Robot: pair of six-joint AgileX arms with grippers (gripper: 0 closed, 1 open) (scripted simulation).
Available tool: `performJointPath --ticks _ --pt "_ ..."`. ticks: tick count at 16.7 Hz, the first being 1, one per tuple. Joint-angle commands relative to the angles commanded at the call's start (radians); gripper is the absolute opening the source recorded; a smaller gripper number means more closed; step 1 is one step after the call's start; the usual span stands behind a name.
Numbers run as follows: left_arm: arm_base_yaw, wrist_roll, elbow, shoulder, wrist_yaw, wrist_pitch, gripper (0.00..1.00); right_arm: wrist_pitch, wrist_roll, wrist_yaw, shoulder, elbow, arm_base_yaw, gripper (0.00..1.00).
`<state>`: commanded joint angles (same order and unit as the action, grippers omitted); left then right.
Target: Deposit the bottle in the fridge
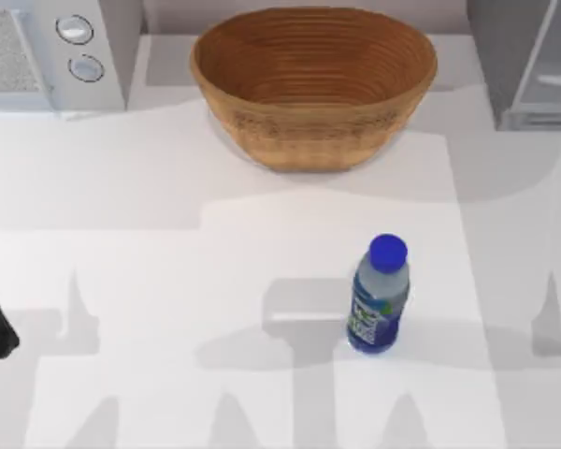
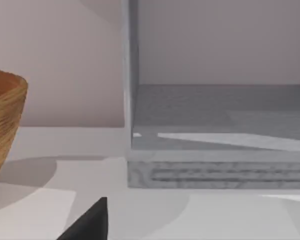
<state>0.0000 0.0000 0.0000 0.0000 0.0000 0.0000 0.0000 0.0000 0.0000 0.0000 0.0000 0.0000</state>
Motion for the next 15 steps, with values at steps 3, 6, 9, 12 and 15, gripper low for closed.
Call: performJointPath --ticks 3,6,9,12,15 --pt "0.000 0.000 0.000 0.000 0.000 0.000 1.00 0.010 0.000 -0.001 0.010 -0.001 0.005 1.00" --pt "0.000 0.000 0.000 0.000 0.000 0.000 1.00 0.102 -0.001 -0.011 0.105 -0.003 0.044 1.00" --pt "0.000 0.000 0.000 0.000 0.000 0.000 1.00 0.279 -0.001 -0.026 0.296 -0.002 0.111 1.00" --pt "0.000 0.000 0.000 0.000 0.000 0.000 1.00 0.525 -0.002 -0.046 0.575 0.007 0.196 1.00" --pt "0.000 0.000 0.000 0.000 0.000 0.000 1.00 0.803 -0.005 -0.069 0.899 0.021 0.291 1.00"
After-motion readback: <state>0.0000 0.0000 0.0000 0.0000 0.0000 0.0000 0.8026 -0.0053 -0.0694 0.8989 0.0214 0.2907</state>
